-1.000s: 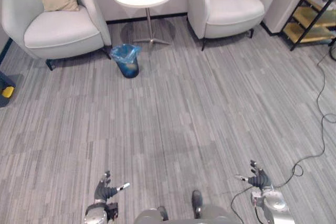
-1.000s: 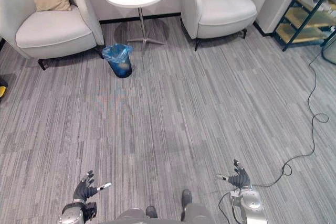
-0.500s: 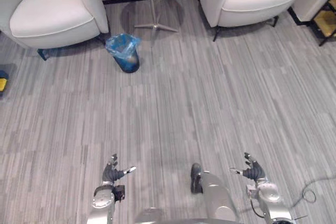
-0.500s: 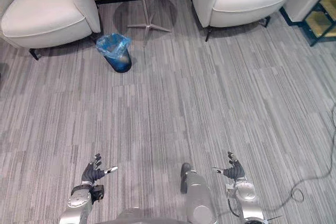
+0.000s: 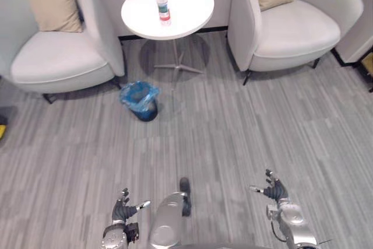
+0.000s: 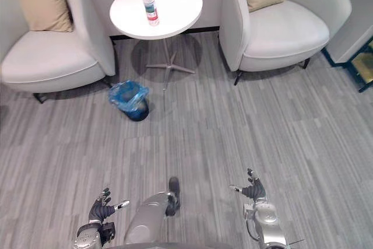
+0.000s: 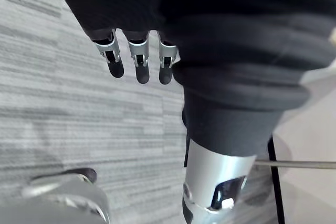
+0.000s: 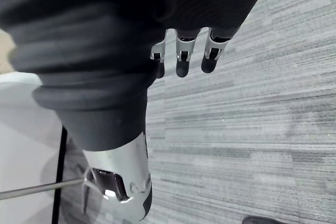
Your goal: Gather rubbish on tea table into small bin, then transfer packed bag to large trash can.
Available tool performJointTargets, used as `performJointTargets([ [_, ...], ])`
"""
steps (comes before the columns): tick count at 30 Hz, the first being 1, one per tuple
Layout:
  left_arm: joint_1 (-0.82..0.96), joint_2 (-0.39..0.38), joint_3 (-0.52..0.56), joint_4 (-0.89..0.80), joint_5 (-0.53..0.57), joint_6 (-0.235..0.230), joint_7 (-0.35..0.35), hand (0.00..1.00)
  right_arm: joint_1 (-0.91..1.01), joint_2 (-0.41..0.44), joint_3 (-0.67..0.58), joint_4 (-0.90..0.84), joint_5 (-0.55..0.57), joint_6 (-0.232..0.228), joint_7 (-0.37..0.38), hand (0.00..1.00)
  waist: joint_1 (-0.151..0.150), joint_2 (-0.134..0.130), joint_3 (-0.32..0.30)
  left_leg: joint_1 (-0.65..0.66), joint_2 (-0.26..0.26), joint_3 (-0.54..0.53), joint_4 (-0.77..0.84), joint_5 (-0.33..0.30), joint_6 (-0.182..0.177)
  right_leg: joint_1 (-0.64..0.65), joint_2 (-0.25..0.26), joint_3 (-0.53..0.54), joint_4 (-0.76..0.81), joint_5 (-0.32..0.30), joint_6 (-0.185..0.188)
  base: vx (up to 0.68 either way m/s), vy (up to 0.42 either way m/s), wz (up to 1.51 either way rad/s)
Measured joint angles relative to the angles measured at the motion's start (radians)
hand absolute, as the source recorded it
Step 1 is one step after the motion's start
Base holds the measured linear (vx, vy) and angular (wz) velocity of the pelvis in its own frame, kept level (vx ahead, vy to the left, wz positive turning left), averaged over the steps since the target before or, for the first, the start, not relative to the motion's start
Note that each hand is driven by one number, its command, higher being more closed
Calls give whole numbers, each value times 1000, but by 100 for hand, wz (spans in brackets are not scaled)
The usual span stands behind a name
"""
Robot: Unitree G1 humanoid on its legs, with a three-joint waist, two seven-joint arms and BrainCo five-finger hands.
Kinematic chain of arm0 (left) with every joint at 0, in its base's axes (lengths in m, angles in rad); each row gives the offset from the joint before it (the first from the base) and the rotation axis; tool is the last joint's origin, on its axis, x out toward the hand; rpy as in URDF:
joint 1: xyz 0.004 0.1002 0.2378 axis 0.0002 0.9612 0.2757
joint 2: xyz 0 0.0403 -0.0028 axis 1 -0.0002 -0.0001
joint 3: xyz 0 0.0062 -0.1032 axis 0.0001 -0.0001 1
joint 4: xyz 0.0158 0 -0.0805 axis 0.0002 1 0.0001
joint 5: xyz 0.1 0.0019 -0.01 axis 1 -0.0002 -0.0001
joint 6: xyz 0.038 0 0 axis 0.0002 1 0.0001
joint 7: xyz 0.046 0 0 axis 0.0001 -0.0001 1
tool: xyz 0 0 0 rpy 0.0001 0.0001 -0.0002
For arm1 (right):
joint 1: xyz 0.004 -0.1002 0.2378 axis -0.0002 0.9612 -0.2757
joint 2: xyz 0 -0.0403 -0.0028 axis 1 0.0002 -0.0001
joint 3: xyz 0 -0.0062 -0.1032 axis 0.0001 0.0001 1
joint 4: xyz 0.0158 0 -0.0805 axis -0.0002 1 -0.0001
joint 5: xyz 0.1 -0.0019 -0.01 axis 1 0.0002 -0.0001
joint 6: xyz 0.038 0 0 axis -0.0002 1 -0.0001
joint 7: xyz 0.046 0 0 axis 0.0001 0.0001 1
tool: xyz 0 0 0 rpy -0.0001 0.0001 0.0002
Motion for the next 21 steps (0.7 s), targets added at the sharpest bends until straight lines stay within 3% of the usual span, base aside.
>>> performJointTargets([
  [1, -8, -1, -12, 1, -2, -1, 5, 0, 7, 0, 7, -1, -1, -1, 1, 0, -17, 14, -3, 82, -2, -10, -45, -15, 0, -66, -14, -54, -1, -21, -43, 580, 118, 27],
  [3, -30, 7, -16, 0, -21, -5, 11, 0, 5, 4, 20, -4, -1, -2, 4, 0, -31, 31, -4, 175, -2, -41, -101, -35, -5, -166, -9, -117, -116, -42, -74, 595, 48, 42],
  [5, -61, 17, -16, 5, -29, -7, 11, 0, 8, -2, 15, 0, -1, -1, 5, 0, -55, 40, 0, 243, 13, -93, -145, -38, -8, -225, 57, -107, -471, -30, -72, 643, -40, 78],
  [6, -70, 19, -15, 4, -29, -7, 11, 0, 14, -3, 8, 0, -1, 0, 4, 0, -62, 41, 1, 263, 18, -121, -156, -40, -13, -221, 88, -79, -656, 20, -65, 640, -122, 98],
  [7, -72, 27, -13, 3, -29, -7, 11, 0, 28, -4, 1, 0, -1, 0, 3, 0, -72, 30, -4, 291, 18, -162, -163, -58, -43, -209, 114, -16, -886, 129, -55, 751, -192, 109],
  [8, -70, 33, -13, 4, -28, -7, 11, 0, 39, -5, -3, 0, -1, 1, 2, 0, -77, 21, -8, 319, 17, -184, -163, -89, -82, -206, 117, 0, -941, 233, -56, 636, -201, 107],
  [9, -70, 33, -13, 6, -27, -6, 11, 0, 49, -9, -5, 0, -1, 1, 1, 0, -80, 22, -9, 338, 24, -205, -155, -113, -91, -204, 119, 5, -911, 319, -77, 623, -201, 76],
  [10, -72, 15, -9, 16, -27, -6, 11, 0, 44, -23, -5, 12, -1, 13, 1, 0, -70, 65, -20, 337, 75, -225, -107, -125, -112, -207, 146, -26, -847, 272, -105, 614, -221, 58],
  [11, -69, 12, -8, 10, -26, -6, 11, 0, 34, -11, -1, -10, -1, 13, 1, 0, -57, 66, -20, 279, 90, -228, 37, -103, -138, -188, 150, -55, -831, 223, -115, 586, -219, 48],
  [12, -72, 9, -8, 10, -27, -5, 11, 0, 35, -5, 1, -29, 0, 13, 0, 0, -62, 69, -17, 231, 102, -223, 143, -81, -140, -166, 151, -74, -835, 207, -124, 549, -275, 62],
  [13, -74, -7, -3, 4, -27, -4, 11, 0, 41, -1, 5, -56, 1, 11, 1, 0, -63, 79, -11, 142, 137, -213, 345, -13, -150, -111, 163, -100, -860, 195, -138, 515, -233, 66],
  [14, -63, -36, 5, -13, -28, -6, 10, 0, 49, 3, 20, -85, 2, 10, -2, 0, -34, 86, -8, 19, 213, -186, 613, 55, -168, -3, 191, -112, -925, 179, -159, 513, -220, 49],
  [15, -63, -38, 2, -13, -27, -5, 9, 0, 48, 14, 20, -93, 5, 10, -4, 0, -21, 83, -7, -19, 231, -161, 673, 33, -163, 40, 196, -111, -953, 172, -169, 479, -168, 17],
  [16, -70, -38, 0, -15, -27, -5, 9, 0, 45, 27, 19, -121, 11, 7, -17, 0, 6, 63, -4, -83, 242, -124, 699, -6, -145, 99, 191, -108, -992, 150, -178, 492, -184, -6],
  [18, -67, -38, -1, -20, -27, -5, 9, 0, 36, 40, 18, -142, 12, -4, -26, 0, 22, 46, -5, -145, 235, -50, 575, -41, -127, 152, 176, -107, -1029, 132, -169, 438, -120, -4],
  [19, -63, -45, 1, -19, -27, -5, 10, 0, 26, 38, 12, -140, 12, -1, -28, 0, 32, 48, -5, -158, 220, -24, 410, -42, -124, 175, 172, -110, -1037, 129, -164, 376, 26, -16],
  [20, -58, -59, 1, -19, -28, -5, 10, 0, 22, 36, -4, -139, 12, 0, -32, 0, 38, 77, -17, -151, 199, -8, 186, -3, -152, 188, 176, -112, -1037, 121, -152, 310, 38, -20],
  [21, -52, -66, 1, -19, -28, -5, 10, 0, 21, 34, -9, -140, 12, 0, -34, 0, 36, 86, -18, -140, 186, -4, 75, 58, -152, 196, 186, -112, -1037, 113, -142, 390, 91, -30],
])
